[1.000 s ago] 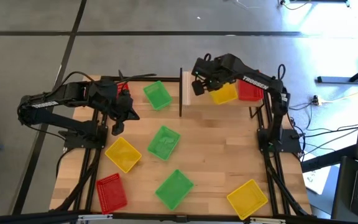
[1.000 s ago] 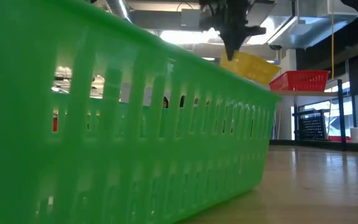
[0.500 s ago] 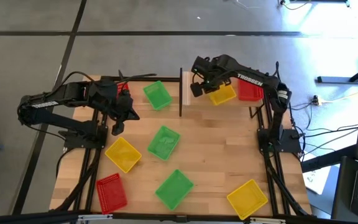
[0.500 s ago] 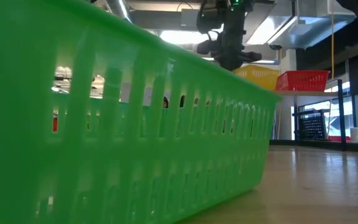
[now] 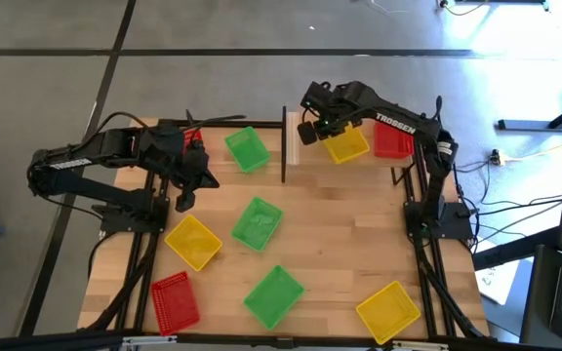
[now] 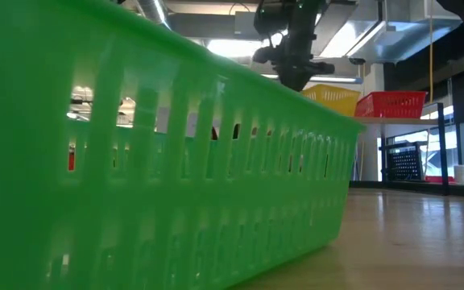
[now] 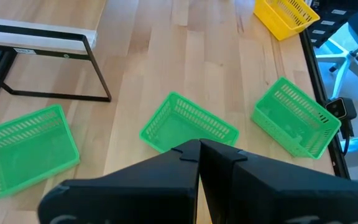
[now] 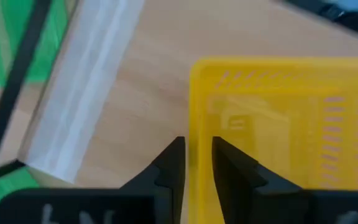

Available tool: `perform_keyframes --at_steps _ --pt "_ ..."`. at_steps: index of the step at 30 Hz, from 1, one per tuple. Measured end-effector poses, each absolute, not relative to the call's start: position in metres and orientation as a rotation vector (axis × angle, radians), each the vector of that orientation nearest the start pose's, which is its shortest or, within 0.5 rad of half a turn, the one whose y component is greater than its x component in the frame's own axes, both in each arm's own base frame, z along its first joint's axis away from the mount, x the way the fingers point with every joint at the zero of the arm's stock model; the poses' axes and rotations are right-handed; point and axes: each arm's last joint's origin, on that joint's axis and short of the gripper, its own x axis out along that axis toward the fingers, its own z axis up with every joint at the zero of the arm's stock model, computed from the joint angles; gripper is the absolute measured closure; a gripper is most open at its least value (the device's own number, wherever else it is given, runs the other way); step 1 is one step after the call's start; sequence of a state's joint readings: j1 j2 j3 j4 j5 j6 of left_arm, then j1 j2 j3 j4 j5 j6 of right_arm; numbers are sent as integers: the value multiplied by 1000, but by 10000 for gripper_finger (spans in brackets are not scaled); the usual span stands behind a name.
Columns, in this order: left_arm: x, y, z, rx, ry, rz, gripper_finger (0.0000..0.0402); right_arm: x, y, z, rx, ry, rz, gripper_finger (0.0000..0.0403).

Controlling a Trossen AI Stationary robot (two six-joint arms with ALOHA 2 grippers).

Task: Stack baskets on shelf by color
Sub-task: Put the middle yellow bin on the shelf

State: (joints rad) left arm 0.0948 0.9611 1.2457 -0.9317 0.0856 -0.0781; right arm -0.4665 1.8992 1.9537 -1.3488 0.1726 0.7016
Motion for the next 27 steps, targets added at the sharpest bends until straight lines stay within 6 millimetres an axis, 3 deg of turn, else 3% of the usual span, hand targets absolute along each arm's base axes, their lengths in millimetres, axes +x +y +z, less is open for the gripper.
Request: perform_keyframes --at_steps 5,12,18,27 --pt "164 13 388 -147 644 38 401 334 -163 352 723 1017 -984 327" --pt "164 13 388 -154 644 41 401 357 -128 364 622 951 -830 327" --pt "164 14 388 -146 643 60 401 365 -127 350 558 992 -899 327" --pt "163 14 388 -138 643 83 401 377 -141 324 542 1072 -923 327"
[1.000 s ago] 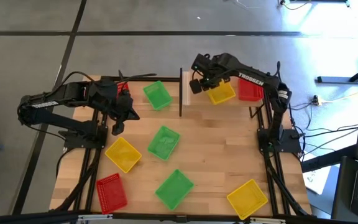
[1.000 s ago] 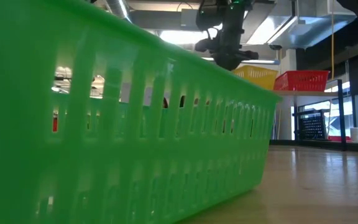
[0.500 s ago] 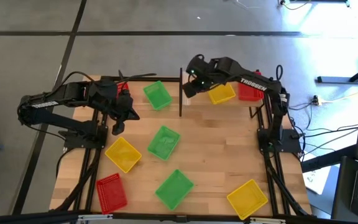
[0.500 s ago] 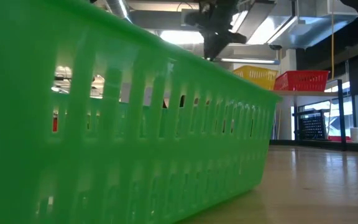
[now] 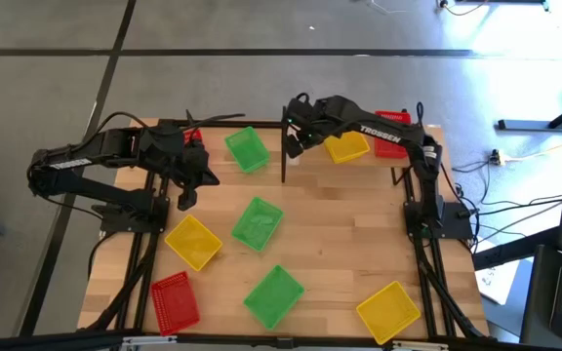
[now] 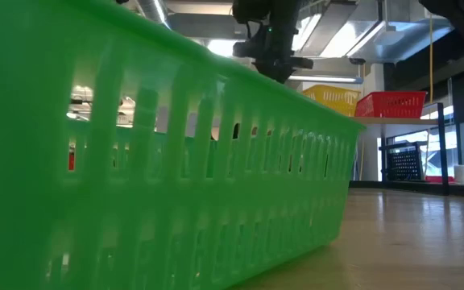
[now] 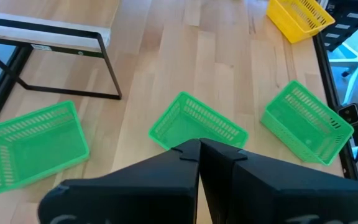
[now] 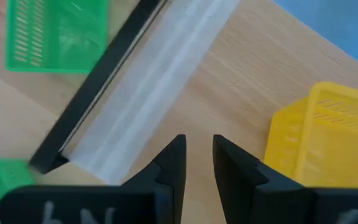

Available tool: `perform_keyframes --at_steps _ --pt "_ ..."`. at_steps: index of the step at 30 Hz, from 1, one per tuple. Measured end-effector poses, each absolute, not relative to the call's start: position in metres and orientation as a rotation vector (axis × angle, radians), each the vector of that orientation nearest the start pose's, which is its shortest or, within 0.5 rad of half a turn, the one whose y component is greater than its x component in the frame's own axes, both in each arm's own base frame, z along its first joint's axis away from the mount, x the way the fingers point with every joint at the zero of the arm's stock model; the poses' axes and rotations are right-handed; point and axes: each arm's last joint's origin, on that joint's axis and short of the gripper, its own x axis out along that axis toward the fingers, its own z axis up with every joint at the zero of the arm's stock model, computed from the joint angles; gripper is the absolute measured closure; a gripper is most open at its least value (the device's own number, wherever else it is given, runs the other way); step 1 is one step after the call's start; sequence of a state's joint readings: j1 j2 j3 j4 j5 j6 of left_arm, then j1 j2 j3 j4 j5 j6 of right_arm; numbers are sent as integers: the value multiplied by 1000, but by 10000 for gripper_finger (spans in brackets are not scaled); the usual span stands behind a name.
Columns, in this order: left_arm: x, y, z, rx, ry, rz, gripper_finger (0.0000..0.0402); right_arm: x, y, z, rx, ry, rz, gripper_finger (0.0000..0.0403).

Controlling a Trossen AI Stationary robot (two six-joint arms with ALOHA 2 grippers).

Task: Stack baskets on shelf by color
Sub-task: Put the middle yellow bin on the shelf

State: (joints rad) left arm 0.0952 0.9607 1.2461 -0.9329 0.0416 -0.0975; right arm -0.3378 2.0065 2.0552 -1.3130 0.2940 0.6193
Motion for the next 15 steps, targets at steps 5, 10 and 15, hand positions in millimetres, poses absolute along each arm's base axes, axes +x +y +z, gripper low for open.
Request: perform_keyframes --at_steps 5,10,15 --pt "163 14 388 -138 643 83 401 372 -154 316 548 1119 -968 327" --pt "163 14 388 -138 643 83 401 362 -164 317 512 1145 -1050 327" --pt "163 14 388 -138 643 84 401 355 -172 316 506 1172 -1082 327"
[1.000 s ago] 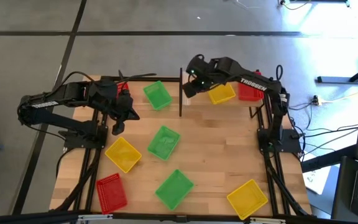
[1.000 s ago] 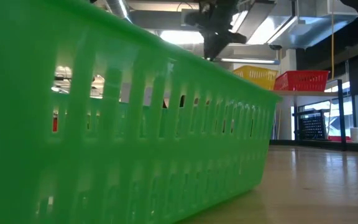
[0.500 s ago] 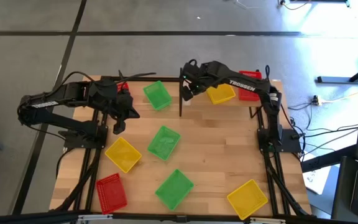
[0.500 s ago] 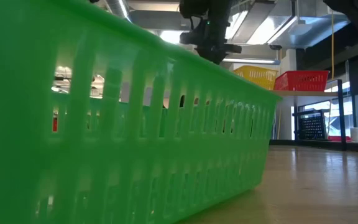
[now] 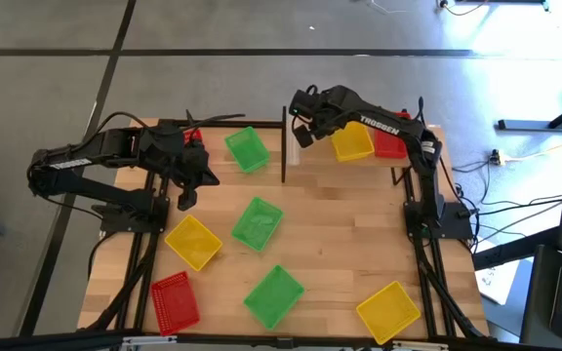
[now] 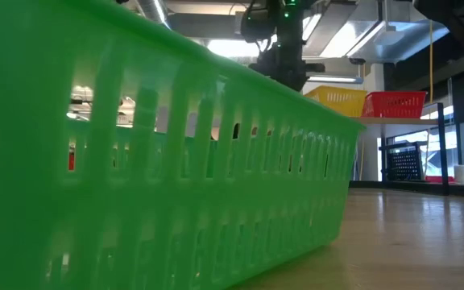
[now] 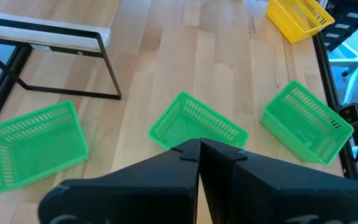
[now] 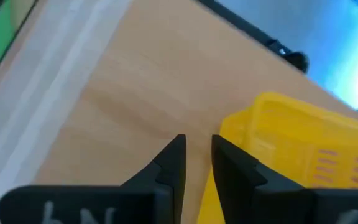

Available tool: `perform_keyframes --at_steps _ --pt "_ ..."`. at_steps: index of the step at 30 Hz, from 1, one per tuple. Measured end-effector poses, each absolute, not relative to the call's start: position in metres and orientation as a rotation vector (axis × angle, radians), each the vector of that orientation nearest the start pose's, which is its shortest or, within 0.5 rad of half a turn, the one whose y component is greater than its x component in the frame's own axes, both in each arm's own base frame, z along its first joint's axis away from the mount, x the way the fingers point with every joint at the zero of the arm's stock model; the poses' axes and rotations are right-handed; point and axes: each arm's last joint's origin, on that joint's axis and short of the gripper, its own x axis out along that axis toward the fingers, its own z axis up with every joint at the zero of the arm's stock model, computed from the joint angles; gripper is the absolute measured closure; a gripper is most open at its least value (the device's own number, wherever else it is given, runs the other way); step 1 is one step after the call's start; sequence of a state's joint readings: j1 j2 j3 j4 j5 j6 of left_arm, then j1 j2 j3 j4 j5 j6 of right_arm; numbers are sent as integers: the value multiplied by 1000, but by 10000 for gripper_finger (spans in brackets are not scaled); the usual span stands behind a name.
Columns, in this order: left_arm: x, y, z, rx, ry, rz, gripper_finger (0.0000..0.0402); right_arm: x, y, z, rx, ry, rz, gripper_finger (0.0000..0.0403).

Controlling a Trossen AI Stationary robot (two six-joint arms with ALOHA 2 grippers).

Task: Stack baskets on shelf by color
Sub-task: Put the middle yellow bin on the shelf, then put the middle green bin on the shelf

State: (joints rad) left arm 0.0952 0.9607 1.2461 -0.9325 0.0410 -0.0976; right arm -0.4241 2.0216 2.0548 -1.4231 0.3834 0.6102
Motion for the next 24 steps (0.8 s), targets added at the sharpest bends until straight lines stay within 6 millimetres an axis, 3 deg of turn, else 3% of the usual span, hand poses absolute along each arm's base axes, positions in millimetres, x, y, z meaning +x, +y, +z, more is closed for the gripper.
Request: perform_keyframes --at_steps 5,10,19,24 --pt "163 14 388 -138 643 84 401 353 -177 317 436 1173 -1125 327" --pt "163 15 388 -152 645 94 401 357 -168 322 331 1196 -1027 326" --pt "165 15 387 -320 646 153 399 361 -105 387 184 1053 -783 327" --pt "170 15 378 -478 720 225 369 359 -73 421 103 957 -671 327"
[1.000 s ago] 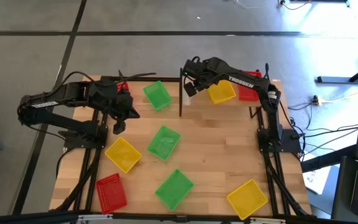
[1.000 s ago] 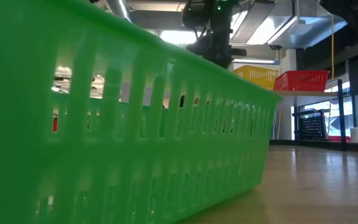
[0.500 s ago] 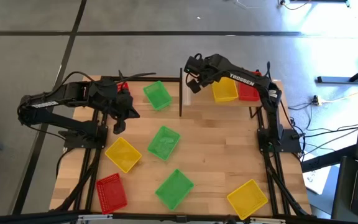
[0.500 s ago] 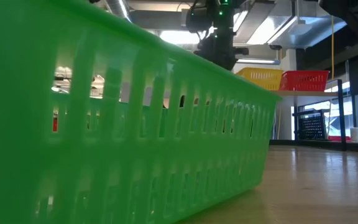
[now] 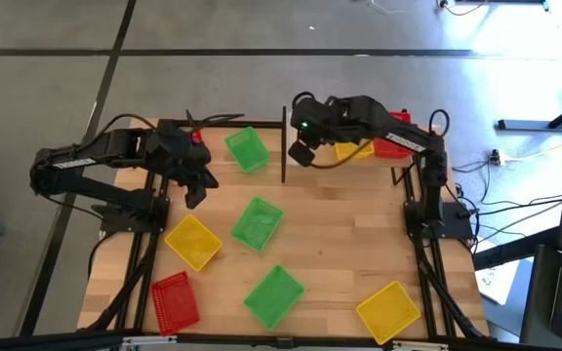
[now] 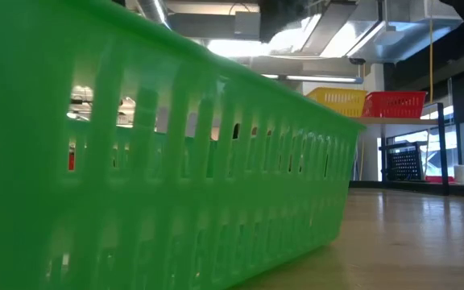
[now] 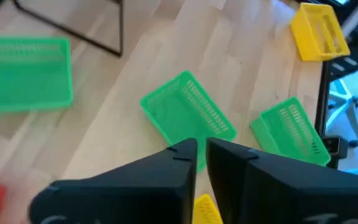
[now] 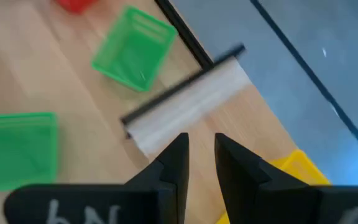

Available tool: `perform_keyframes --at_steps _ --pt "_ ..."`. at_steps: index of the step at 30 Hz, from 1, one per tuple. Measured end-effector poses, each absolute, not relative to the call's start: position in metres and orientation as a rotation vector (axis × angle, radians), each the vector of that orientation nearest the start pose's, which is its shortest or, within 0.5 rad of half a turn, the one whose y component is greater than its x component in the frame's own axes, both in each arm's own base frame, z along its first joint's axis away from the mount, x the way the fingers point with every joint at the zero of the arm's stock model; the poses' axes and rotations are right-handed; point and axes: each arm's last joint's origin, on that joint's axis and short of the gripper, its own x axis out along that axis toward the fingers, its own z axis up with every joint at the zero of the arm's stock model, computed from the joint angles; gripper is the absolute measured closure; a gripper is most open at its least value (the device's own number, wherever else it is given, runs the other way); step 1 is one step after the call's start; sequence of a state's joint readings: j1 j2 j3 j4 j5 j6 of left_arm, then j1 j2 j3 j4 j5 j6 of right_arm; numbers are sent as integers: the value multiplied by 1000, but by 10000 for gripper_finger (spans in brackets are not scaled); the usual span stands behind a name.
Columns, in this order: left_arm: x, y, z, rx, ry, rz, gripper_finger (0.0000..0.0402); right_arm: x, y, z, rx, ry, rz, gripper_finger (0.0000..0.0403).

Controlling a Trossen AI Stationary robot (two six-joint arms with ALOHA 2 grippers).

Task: Stack baskets on shelf by color
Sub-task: Put the middle green bin on the shelf

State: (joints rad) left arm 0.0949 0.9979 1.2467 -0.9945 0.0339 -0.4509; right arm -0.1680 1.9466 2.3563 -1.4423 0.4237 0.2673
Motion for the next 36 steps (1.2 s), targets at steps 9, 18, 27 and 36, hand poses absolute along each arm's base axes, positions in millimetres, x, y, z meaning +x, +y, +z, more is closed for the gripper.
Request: perform_keyframes --at_steps 9,18,27,36 --pt "194 18 358 -755 826 400 326 339 -34 449 60 858 -517 327" --pt "237 9 321 -852 1007 520 329 306 -3 477 50 803 -210 327" --pt "286 -5 264 -824 1206 605 330 277 22 497 23 738 -99 327" --pt "311 -7 220 -744 1300 681 330 262 38 505 9 703 -38 327"
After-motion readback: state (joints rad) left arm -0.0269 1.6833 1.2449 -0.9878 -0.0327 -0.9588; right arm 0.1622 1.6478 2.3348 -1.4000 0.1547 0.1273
